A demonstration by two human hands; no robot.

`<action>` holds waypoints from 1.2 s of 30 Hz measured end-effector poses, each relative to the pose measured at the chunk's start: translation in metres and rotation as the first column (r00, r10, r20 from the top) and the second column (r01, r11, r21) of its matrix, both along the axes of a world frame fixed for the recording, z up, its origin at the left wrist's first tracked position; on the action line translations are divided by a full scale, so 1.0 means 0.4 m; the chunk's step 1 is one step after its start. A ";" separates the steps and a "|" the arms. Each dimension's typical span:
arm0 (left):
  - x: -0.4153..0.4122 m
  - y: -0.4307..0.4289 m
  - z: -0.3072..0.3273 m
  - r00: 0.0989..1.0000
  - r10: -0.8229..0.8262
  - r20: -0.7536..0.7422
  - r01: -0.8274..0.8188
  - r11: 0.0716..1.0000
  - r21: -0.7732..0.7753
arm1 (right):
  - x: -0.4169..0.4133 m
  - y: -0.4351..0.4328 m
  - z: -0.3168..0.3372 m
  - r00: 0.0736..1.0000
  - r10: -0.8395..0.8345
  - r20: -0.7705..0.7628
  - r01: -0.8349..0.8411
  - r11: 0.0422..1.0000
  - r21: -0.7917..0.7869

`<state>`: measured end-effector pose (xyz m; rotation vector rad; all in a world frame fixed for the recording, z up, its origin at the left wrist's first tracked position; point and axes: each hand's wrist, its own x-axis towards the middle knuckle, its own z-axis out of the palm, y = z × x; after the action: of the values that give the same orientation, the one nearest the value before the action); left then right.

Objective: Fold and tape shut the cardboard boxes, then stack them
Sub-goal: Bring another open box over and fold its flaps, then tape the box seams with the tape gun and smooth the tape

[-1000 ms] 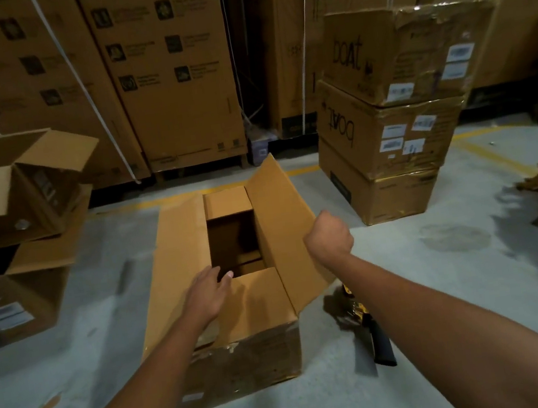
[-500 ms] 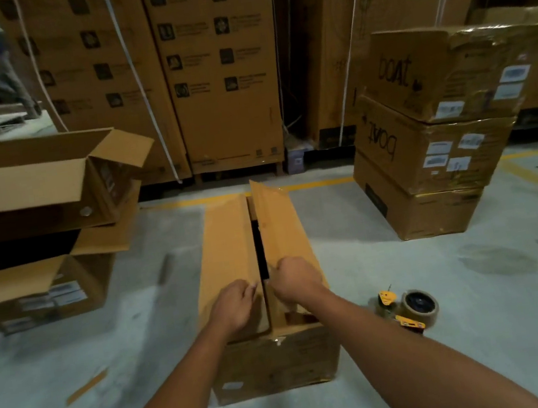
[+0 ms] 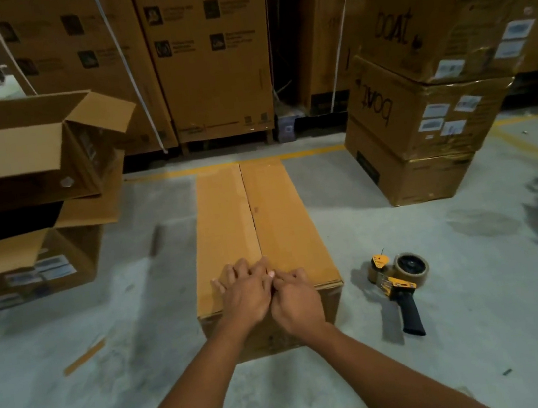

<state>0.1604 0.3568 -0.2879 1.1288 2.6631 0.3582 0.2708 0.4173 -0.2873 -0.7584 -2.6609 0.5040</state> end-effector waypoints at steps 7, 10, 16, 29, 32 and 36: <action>0.040 0.162 0.047 0.979 -0.188 -0.078 0.184 0.982 -0.051 | 0.056 0.108 -0.004 0.947 -0.284 -0.153 0.261 0.954 -0.150; 0.061 0.261 0.053 0.957 -0.260 -0.126 0.246 0.962 -0.114 | 0.094 0.203 -0.032 0.914 -0.361 -0.185 0.319 0.922 -0.221; 0.106 0.410 0.021 0.943 -0.312 -0.118 0.269 0.920 -0.285 | 0.250 0.427 -0.130 0.757 -0.643 0.114 0.633 0.678 -0.375; 0.124 0.401 -0.022 0.978 -0.148 -0.150 0.150 0.989 0.006 | 0.383 0.580 -0.313 0.646 -0.599 0.473 0.674 0.157 -0.721; 0.130 0.393 -0.017 0.975 -0.145 -0.165 0.150 0.989 0.014 | 0.364 0.563 -0.301 0.671 -0.547 0.500 0.597 -0.001 -0.803; 0.121 0.367 -0.020 0.971 -0.143 -0.192 0.153 0.988 0.039 | 0.315 0.554 -0.315 0.606 -0.660 0.445 0.559 -0.044 -0.828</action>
<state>0.2088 0.5037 -0.2958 1.4349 2.7207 0.3102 0.3967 0.6389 -0.4134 -2.0389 -1.2508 1.7799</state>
